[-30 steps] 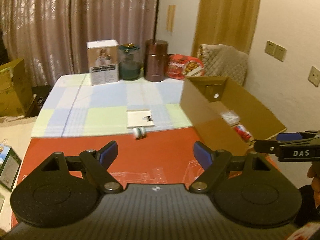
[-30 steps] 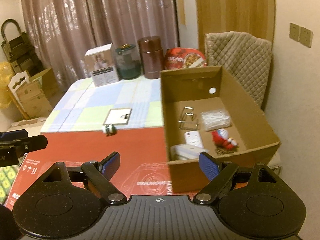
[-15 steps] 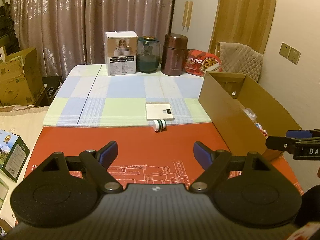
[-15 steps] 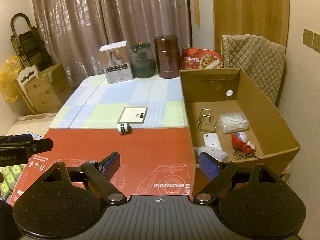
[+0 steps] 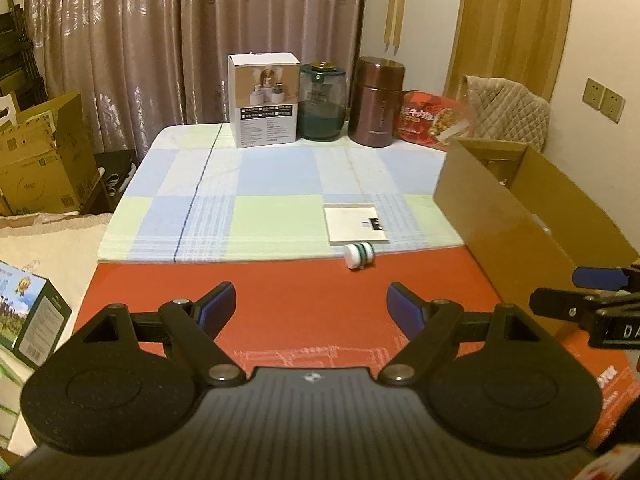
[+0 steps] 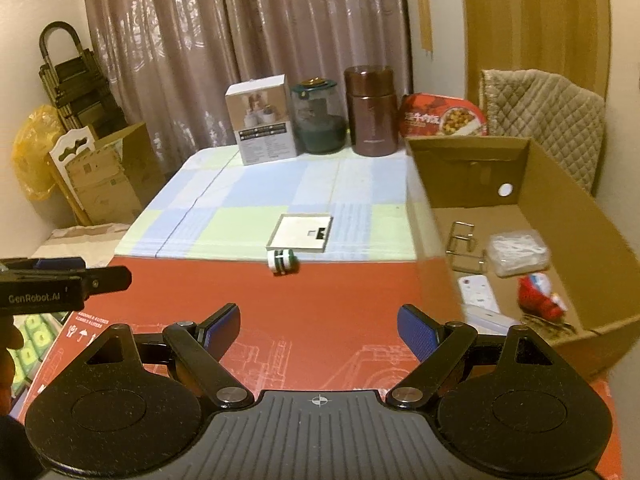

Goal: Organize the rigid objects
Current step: 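Withdraw both open tools from the box and move toward the table, then grasp the green-and-white striped roll with the right tool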

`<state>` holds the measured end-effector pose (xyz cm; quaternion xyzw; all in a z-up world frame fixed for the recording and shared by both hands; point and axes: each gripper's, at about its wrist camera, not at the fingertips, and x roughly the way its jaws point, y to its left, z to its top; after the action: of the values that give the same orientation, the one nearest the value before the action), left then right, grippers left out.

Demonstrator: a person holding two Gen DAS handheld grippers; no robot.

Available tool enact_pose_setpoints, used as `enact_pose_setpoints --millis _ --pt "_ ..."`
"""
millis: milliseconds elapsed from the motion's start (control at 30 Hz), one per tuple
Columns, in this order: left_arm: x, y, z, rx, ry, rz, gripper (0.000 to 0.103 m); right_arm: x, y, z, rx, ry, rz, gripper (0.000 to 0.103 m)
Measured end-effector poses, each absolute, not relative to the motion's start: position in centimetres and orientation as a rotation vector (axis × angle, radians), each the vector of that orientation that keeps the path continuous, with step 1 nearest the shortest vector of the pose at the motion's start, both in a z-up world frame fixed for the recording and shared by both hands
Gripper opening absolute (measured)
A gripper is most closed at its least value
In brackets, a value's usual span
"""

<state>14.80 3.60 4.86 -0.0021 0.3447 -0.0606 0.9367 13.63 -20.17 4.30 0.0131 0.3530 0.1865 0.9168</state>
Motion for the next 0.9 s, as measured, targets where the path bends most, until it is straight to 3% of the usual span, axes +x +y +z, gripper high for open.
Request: enact_pose_setpoints --millis 767,900 --pt "27.3 6.2 -4.6 -0.013 0.756 -0.158 0.080 24.9 -12.5 -6.4 -0.035 0.711 0.434 0.082" --pt "28.6 6.5 -4.8 -0.003 0.743 -0.173 0.080 26.2 -11.2 -7.9 -0.058 0.716 0.446 0.072"
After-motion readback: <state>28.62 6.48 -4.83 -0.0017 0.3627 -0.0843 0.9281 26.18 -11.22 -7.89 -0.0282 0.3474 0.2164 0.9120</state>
